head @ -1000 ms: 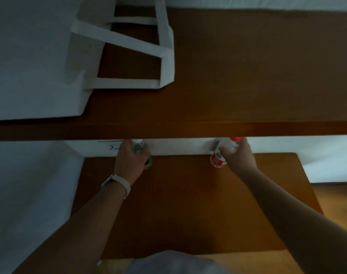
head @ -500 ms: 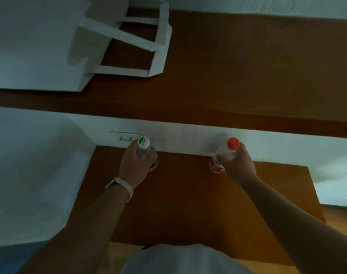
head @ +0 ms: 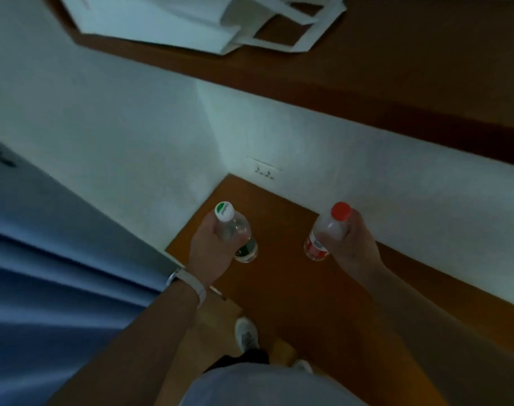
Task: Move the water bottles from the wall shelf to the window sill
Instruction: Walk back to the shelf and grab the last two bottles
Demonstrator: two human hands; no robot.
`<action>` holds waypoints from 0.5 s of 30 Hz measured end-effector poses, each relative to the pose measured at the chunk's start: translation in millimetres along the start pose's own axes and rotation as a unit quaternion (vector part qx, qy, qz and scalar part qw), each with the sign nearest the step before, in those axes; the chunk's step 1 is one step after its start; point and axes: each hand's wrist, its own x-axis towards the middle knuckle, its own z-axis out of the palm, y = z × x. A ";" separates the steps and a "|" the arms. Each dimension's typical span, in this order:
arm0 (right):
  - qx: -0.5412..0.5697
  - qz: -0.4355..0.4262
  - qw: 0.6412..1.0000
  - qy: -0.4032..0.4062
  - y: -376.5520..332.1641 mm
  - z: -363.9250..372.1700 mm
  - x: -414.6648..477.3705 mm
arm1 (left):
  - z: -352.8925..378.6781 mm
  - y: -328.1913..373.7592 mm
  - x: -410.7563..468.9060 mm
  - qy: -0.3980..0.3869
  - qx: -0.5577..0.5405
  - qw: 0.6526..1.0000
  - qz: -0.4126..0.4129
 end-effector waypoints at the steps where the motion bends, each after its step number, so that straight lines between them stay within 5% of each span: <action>1: 0.004 -0.005 1.000 -0.016 -2.9 8.3 1.5 | -8.1 -1.1 -9.0 0.031 -0.024 0.999 -0.021; 7: -0.003 -0.070 0.991 -0.116 -36.7 66.0 -3.1 | -68.3 -6.7 -69.1 0.130 -0.115 0.983 -0.058; 15: 0.007 -0.139 0.964 -0.228 -95.1 156.7 -49.4 | -147.4 -52.2 -144.2 0.232 -0.093 0.962 -0.111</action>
